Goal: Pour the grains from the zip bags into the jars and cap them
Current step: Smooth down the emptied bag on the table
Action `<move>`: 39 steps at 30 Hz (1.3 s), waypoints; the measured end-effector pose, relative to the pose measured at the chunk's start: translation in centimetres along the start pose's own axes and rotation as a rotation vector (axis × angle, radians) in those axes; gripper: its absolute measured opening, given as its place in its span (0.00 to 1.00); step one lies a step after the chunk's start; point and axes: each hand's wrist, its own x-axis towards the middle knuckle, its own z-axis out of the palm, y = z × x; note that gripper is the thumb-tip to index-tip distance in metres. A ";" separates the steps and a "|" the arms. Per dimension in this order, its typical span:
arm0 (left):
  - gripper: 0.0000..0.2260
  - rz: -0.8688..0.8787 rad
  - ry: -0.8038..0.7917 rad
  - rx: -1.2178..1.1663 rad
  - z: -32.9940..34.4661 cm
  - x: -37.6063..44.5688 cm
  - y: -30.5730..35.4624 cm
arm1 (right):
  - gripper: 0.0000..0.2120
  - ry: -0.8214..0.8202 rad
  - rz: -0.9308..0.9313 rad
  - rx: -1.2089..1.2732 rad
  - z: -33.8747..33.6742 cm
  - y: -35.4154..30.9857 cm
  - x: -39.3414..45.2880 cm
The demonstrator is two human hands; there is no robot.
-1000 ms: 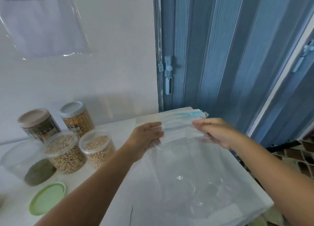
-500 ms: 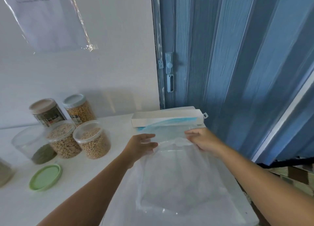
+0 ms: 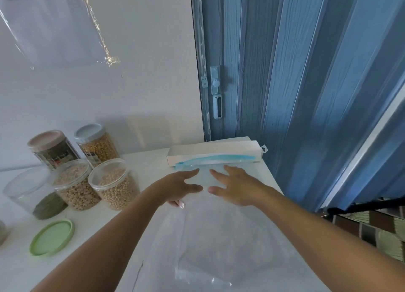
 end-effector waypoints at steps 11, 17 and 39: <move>0.30 0.199 0.423 0.628 -2.5 7.1 -0.7 | 0.38 -0.094 0.057 -0.078 2.7 0.5 1.4; 0.22 0.221 0.466 0.279 -2.5 9.2 -1.1 | 0.38 -0.100 0.072 -0.079 2.9 0.5 2.0; 0.24 0.307 0.408 0.199 -1.0 6.5 -2.4 | 0.35 0.108 -0.012 0.111 0.2 0.4 2.4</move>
